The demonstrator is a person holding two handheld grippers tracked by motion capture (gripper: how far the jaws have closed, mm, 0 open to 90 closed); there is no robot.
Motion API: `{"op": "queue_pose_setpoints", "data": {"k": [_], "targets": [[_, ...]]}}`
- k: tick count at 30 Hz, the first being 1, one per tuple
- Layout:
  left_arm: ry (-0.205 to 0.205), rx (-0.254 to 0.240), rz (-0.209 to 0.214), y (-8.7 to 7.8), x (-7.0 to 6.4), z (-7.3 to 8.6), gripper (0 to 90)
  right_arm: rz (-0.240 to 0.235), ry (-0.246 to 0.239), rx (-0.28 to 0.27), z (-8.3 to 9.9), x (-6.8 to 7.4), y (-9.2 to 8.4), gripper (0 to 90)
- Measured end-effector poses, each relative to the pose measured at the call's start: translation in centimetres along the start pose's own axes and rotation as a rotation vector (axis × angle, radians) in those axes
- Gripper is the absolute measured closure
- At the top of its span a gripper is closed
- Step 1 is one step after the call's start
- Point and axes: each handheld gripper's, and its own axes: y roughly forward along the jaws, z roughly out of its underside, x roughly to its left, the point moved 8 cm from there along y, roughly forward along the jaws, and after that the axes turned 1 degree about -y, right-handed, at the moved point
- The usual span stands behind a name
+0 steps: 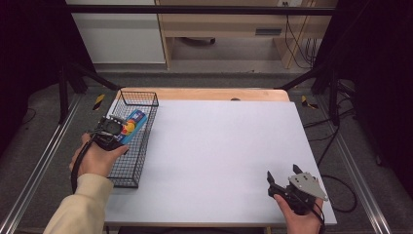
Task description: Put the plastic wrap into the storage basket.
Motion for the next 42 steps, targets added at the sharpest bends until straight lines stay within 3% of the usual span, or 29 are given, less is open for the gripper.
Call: {"op": "queue_pose_setpoints", "data": {"k": [18, 32, 42], "targets": [[-0.012, 0.059, 0.004, 1.4, -0.1, 0.4, 32.1, -0.005, -0.006, 0.006, 0.1, 0.0, 0.0, 16.8], [0.033, 0.104, -0.051, 2.0, -0.4, 0.3, 32.0, -0.007, -0.009, 0.005, 0.0, 0.1, 0.0, 16.8], [0.04, 0.12, -0.045, 2.2, -0.6, 0.3, 32.0, -0.011, -0.006, 0.011, 0.2, 0.1, 0.1, 16.8]]}}
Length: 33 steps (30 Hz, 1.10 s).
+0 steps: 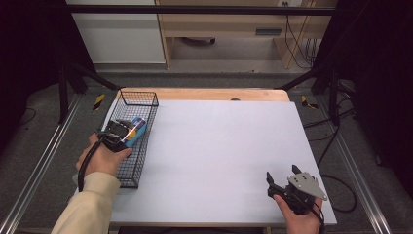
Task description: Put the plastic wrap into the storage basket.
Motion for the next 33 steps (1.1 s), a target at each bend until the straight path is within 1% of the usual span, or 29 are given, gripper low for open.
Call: {"op": "queue_pose_setpoints", "data": {"k": [2, 5, 9, 10, 11, 12, 13, 15, 16, 17, 19, 20, 21, 22, 23, 24, 26, 28, 29, 30, 31, 32, 33], "targets": [[0.001, 0.006, 0.006, 0.1, 0.0, 0.0, 32.0, -0.001, 0.009, 0.0, 0.0, 0.0, 0.0, 16.8], [0.009, 0.01, 0.004, 0.2, -0.1, -0.2, 31.8, 0.001, 0.011, 0.003, 0.2, -0.2, 0.1, 16.8], [0.005, -0.007, 0.01, 0.1, -0.1, -0.3, 31.5, -0.002, 0.011, 0.004, 0.3, -0.2, 0.1, 16.7], [0.01, -0.017, 0.005, 0.0, -0.1, -0.4, 31.4, -0.004, 0.01, 0.005, 0.3, -0.2, 0.1, 16.6], [0.002, -0.046, 0.003, -0.2, -0.1, -0.5, 31.0, -0.004, 0.009, 0.005, 0.3, -0.2, 0.1, 16.4], [-0.006, -0.071, -0.002, -0.6, 0.0, -0.6, 28.7, -0.005, 0.007, 0.008, 0.3, -0.1, 0.1, 16.2], [-0.004, -0.093, -0.007, -1.0, 0.1, -0.6, 25.9, -0.007, 0.004, 0.009, 0.3, -0.1, 0.2, 16.2], [-0.02, -0.139, -0.017, -1.8, 0.2, -0.6, 18.7, -0.009, 0.003, 0.012, 0.3, -0.1, 0.2, 16.0], [-0.025, -0.174, -0.015, -2.4, 0.1, -0.5, 15.3, -0.008, 0.003, 0.012, 0.3, -0.1, 0.2, 16.0], [-0.027, -0.214, -0.012, -3.0, -0.1, -0.5, 14.2, -0.008, 0.001, 0.011, 0.3, -0.1, 0.2, 16.0], [-0.036, -0.312, -0.003, -4.4, -0.7, -0.5, 9.5, -0.004, -0.005, 0.013, 0.3, -0.1, 0.1, 16.0], [-0.032, -0.356, 0.007, -5.2, -1.2, -0.4, 8.3, 0.0, -0.011, 0.015, 0.3, -0.1, 0.1, 15.9], [-0.023, -0.412, 0.024, -5.9, -1.9, -0.4, 8.3, 0.003, -0.014, 0.019, 0.4, -0.1, 0.1, 15.8], [-0.002, -0.45, 0.047, -6.5, -2.6, -0.3, 7.3, 0.004, -0.011, 0.022, 0.4, -0.1, 0.1, 15.5], [0.033, -0.48, 0.072, -7.2, -3.4, -0.2, 5.9, 0.004, -0.004, 0.018, 0.4, -0.1, 0.0, 15.4], [0.054, -0.508, 0.097, -7.7, -4.1, -0.2, 5.8, 0.008, -0.009, 0.016, 0.3, -0.1, 0.0, 15.0], [0.097, -0.594, 0.17, -8.9, -6.3, -0.3, 5.8, 0.012, -0.008, 0.015, 0.3, -0.2, 0.0, 14.1], [0.129, -0.645, 0.221, -9.4, -7.8, -0.4, 6.0, 0.004, 0.003, 0.021, 0.4, -0.2, 0.2, 12.3], [0.159, -0.675, 0.264, -9.7, -9.1, -0.5, 6.1, 0.002, 0.005, 0.02, 0.4, -0.2, 0.2, 12.1], [0.173, -0.696, 0.297, -9.8, -10.1, -0.6, 6.1, -0.003, 0.007, 0.02, 0.4, -0.2, 0.2, 11.2], [0.173, -0.696, 0.297, -9.8, -10.1, -0.6, 5.9, -0.01, 0.011, 0.023, 0.5, -0.2, 0.3, 9.9], [0.203, -0.73, 0.315, -9.7, -11.4, -0.9, 5.9, -0.01, 0.011, 0.023, 0.5, -0.2, 0.3, 9.9], [0.232, -0.753, 0.365, -9.4, -13.4, -1.1, 5.9, -0.024, 0.023, 0.032, 0.6, -0.1, 0.5, 8.1]]}}
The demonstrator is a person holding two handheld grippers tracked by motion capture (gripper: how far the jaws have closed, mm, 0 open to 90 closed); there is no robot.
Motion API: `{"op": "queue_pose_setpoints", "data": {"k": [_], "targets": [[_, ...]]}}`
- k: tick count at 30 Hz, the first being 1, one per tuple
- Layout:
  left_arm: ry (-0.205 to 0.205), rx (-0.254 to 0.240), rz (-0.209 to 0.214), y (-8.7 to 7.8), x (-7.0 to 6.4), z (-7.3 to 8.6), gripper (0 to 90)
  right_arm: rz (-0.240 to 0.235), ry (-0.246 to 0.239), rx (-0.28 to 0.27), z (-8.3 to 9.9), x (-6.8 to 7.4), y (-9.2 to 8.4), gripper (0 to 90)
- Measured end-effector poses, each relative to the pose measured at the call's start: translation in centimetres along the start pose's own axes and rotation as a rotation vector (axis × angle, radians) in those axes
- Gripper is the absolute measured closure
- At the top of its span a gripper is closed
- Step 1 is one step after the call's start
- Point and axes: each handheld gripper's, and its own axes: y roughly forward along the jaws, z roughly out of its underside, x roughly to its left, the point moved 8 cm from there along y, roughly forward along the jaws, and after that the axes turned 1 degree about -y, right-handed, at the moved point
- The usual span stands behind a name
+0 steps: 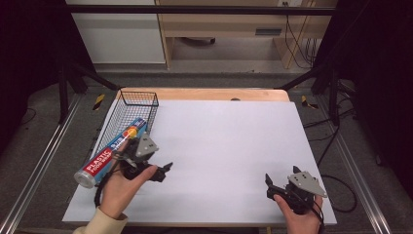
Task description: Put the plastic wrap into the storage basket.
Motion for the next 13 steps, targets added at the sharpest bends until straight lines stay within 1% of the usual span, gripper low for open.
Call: {"op": "queue_pose_setpoints", "data": {"k": [1, 2, 3, 4, 5, 7, 8, 9, 10, 11, 12, 13], "targets": [[-0.002, -0.011, 0.036, 0.6, -0.8, 0.1, 5.9, -0.002, 0.001, 0.0, 0.0, 0.0, 0.0, 7.4], [-0.029, -0.033, 0.079, 1.4, -1.7, 0.1, 6.0, -0.003, 0.006, 0.004, 0.1, 0.0, 0.1, 6.7], [-0.029, -0.033, 0.079, 1.4, -1.7, 0.1, 6.1, -0.003, 0.006, 0.004, 0.1, 0.0, 0.1, 6.7], [-0.045, -0.042, 0.136, 2.7, -3.1, 0.6, 6.1, -0.009, 0.016, 0.008, 0.2, -0.1, 0.2, 6.0], [-0.045, -0.042, 0.136, 2.7, -3.1, 0.6, 6.1, -0.009, 0.016, 0.008, 0.2, -0.1, 0.2, 6.0], [-0.015, -0.035, 0.131, 4.1, -4.0, 1.6, 6.2, -0.008, 0.022, 0.001, 0.1, -0.1, 0.2, 4.5], [-0.023, -0.048, 0.161, 5.0, -4.8, 2.6, 7.4, -0.017, 0.006, 0.004, 0.2, 0.0, 0.4, 3.0], [-0.006, -0.046, 0.168, 5.2, -5.1, 3.0, 8.0, -0.024, 0.01, 0.013, 0.4, 0.1, 0.5, 3.1], [-0.006, -0.046, 0.168, 5.2, -5.1, 3.0, 8.2, -0.022, 0.019, 0.02, 0.4, 0.1, 0.7, 3.2], [0.025, -0.03, 0.174, 5.3, -5.4, 3.3, 7.8, -0.02, 0.021, 0.017, 0.4, 0.1, 0.8, 3.3], [0.081, -0.04, 0.148, 4.7, -5.5, 3.5, 7.4, -0.023, 0.014, 0.014, 0.4, 0.0, 0.8, 3.3], [0.081, -0.04, 0.148, 4.7, -5.5, 3.5, 7.2, -0.028, 0.018, 0.015, 0.4, 0.0, 0.9, 3.3]]}}
